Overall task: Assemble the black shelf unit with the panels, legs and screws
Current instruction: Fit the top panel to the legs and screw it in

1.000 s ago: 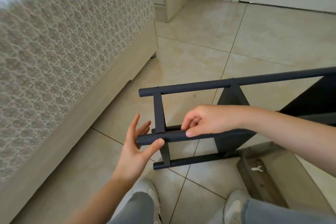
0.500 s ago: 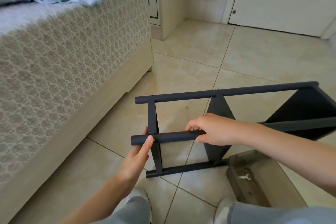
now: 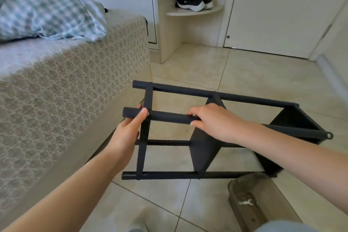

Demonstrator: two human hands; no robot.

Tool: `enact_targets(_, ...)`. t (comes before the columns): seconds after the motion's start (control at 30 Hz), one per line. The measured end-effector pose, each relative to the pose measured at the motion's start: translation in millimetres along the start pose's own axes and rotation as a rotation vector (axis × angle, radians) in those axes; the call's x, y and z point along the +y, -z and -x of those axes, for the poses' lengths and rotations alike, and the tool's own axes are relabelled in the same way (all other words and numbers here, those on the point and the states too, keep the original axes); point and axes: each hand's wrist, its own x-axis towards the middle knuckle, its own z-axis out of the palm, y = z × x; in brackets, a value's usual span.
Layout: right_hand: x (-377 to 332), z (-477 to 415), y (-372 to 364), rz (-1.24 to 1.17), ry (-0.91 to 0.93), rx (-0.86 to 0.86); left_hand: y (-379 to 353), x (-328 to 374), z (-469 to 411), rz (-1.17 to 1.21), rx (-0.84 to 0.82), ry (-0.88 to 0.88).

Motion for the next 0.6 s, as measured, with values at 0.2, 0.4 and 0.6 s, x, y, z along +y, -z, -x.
enact_targets(0.2, -8.3, -12.2, 40.0, -0.108, 0.017, 0.113, -2.0, 68.8, -15.2, -0.051, 0.026, -0.066)
enact_targets(0.4, -20.1, -21.9, 66.4, -0.197, 0.030, 0.252, -6.4, 131.9, -27.1, -0.176, 0.055, -0.132)
enact_targets(0.6, -26.3, -26.4, 80.7, -0.322, 0.011, 0.354, -18.3, 180.0, -29.8, -0.275, 0.048, -0.259)
